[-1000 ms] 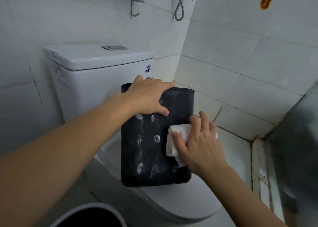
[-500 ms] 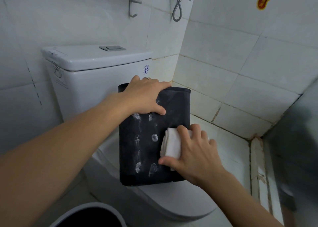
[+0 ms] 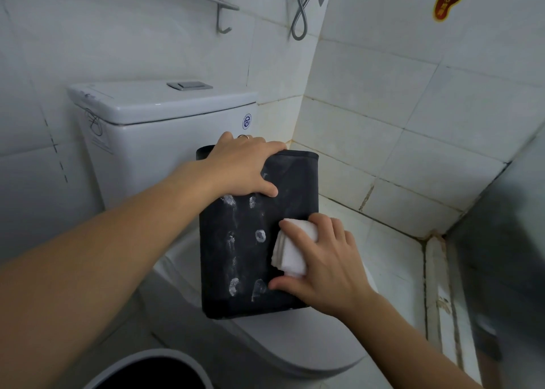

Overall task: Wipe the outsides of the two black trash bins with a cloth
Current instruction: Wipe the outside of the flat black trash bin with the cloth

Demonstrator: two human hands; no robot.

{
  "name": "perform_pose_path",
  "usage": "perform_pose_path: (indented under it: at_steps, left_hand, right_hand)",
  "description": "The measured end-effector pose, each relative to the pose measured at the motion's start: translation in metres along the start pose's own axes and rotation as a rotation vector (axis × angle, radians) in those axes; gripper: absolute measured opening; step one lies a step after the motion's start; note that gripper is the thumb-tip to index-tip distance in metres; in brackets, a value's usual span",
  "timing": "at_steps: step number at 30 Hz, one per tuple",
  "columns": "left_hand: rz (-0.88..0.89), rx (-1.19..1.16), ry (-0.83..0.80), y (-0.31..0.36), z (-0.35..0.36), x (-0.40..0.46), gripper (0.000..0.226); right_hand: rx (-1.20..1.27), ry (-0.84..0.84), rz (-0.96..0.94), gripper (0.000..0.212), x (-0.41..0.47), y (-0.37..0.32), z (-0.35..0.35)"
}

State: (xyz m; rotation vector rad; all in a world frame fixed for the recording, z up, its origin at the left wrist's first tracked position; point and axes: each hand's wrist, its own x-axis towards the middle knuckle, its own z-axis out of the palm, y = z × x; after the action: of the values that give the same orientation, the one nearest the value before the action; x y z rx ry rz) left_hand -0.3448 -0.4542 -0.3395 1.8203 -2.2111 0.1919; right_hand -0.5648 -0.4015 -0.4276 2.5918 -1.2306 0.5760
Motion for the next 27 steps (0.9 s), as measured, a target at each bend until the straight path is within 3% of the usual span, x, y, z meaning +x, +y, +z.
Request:
perform_pose_path:
  at_steps: [5, 15, 19, 24, 27]
  left_hand:
    - [-0.001, -0.008, 0.004, 0.001, -0.002, -0.001, 0.079]
    - [0.004, 0.003, 0.004, 0.006, 0.002, 0.003, 0.084]
    - [0.063, 0.067, -0.008, 0.018, 0.008, 0.002, 0.104]
    - [0.053, 0.134, 0.012, 0.018, 0.014, 0.0, 0.12]
    - [0.036, 0.118, -0.01, 0.015, 0.015, 0.001, 0.123]
  right_hand:
    - [0.048, -0.02, 0.032, 0.062, 0.0, 0.004, -0.003]
    - [0.117, 0.027, 0.355, 0.041, 0.011, 0.008, -0.017]
    - [0.06, 0.01, 0.37, 0.053, 0.012, 0.0, -0.014]
    - [0.002, -0.137, 0.356, 0.101, 0.013, -0.001, -0.013]
    - [0.069, -0.158, 0.315, 0.098, 0.011, 0.001, -0.008]
